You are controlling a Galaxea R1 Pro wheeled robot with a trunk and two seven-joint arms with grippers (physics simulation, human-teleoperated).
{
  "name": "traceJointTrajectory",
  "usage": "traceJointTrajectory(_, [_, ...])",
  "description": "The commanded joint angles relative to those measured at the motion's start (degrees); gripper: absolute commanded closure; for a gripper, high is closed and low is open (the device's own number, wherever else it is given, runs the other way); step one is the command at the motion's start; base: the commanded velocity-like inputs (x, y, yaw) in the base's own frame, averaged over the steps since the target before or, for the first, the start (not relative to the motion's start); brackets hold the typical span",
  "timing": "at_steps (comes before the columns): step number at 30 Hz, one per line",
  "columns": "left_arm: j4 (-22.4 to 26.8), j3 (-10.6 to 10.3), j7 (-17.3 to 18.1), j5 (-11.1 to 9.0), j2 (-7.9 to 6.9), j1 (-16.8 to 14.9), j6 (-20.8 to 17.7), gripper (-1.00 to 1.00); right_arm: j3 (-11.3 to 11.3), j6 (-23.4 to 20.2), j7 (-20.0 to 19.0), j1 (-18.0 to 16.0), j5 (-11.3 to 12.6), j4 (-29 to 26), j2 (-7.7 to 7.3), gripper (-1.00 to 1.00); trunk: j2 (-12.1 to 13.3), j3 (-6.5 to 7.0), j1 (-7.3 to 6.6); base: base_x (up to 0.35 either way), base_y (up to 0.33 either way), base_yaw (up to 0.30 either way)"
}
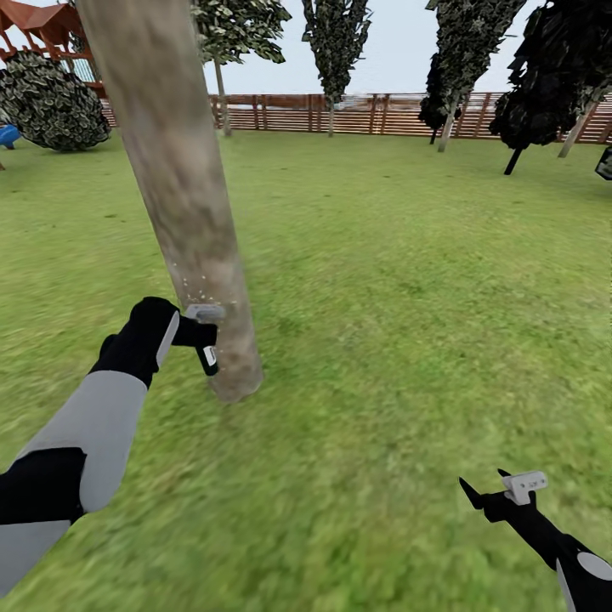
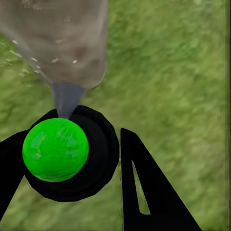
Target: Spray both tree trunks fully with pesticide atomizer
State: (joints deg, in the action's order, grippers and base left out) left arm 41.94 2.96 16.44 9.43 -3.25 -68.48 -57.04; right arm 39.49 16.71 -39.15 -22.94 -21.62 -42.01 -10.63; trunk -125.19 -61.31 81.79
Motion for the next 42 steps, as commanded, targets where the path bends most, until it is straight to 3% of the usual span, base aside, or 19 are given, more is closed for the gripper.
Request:
traceJointTrajectory(1, [-0.12, 0.01, -0.04, -0.02, 0.0, 0.0, 0.0, 1.0, 0.02, 0.0, -0.02, 0.0, 0.0, 0.0, 0.0, -1.0, 0.0, 0.0, 0.0, 0.076, -0.271, 0.0])
traceJointTrajectory(9, [-0.45, 0.27, -0.26, -0.02, -0.09, 0.16, 0.09, 1.0, 0.14, -0.1, -0.05, 0.0, 0.0, -0.09, 0.0, -1.0, 0.0, 0.03, 0.0, 0.072, -0.271, 0.015])
traceJointTrajectory(21, [-0.51, 0.47, -0.49, -0.02, -0.23, 0.22, 0.18, 1.0, 0.07, -0.1, -0.05, 0.0, 0.0, -0.09, 0.0, -1.0, 0.0, 0.61, 0.0, -0.033, -0.272, 0.211])
traceJointTrajectory(26, [-0.53, 0.47, -2.29, -0.02, -0.05, 4.63, 0.5, 1.0, 0.06, -0.1, -0.05, 0.0, 0.0, -0.07, 0.0, -1.0, 0.0, 0.83, 0.0, -0.012, -0.144, 0.193])
traceJointTrajectory(33, [-0.53, 0.55, -5.73, -0.41, 0.31, 11.16, 5.54, 1.0, 0.06, -0.1, -0.05, 0.0, 0.0, 0.0, 0.0, -1.0, 0.0, 0.85, 0.0, 0.0, -0.009, 0.017])
traceJointTrajectory(42, [-0.43, 0.64, -6.33, -0.55, 0.61, 12.6, 5.76, 1.0, 0.08, -0.1, -0.05, 0.0, 0.0, -0.04, 0.0, -1.0, 0.0, 0.85, 0.0, 0.183, -0.125, 0.0])
